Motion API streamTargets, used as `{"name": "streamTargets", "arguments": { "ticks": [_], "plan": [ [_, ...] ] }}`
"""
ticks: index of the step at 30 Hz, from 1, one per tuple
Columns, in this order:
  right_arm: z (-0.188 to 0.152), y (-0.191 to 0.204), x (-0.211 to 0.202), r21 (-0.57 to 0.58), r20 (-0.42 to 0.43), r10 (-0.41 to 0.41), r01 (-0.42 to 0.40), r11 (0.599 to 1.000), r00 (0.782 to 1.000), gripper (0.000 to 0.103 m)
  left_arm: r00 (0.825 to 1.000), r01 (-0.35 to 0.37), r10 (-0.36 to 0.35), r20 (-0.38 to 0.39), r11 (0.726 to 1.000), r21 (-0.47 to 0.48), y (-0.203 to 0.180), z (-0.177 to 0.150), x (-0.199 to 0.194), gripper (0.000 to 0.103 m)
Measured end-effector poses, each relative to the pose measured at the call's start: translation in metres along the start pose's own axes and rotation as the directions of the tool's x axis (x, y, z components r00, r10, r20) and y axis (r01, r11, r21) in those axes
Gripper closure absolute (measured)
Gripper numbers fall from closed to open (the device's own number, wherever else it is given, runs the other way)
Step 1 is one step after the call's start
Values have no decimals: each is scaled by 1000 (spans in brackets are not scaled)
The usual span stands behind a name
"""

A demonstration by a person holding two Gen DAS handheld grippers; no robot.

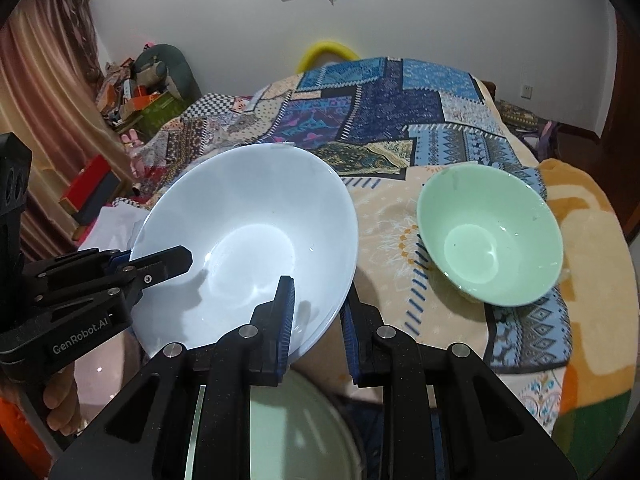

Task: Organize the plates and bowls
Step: 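Lift the white spotted bowl and carry it over the pink bowl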

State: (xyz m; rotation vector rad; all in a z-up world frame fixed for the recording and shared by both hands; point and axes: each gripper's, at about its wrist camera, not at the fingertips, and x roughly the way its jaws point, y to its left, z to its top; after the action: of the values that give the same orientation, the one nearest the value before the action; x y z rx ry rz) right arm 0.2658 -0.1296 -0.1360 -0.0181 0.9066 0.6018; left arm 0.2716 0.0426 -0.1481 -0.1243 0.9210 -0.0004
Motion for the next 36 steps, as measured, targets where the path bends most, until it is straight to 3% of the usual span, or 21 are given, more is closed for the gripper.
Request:
{"name": "streamTargets", "arguments": {
  "ticks": [21,36],
  "plan": [
    [-31,71,-51,-65,47,42,-39,997,998,83,995,-13,19,93,998,-60,30,-61,-114,85],
    [-54,133,-33,-125,-5,95,-95,988,995,83,994,-58,72,84,987,-150,91,-112,-148,86]
  ]
}}
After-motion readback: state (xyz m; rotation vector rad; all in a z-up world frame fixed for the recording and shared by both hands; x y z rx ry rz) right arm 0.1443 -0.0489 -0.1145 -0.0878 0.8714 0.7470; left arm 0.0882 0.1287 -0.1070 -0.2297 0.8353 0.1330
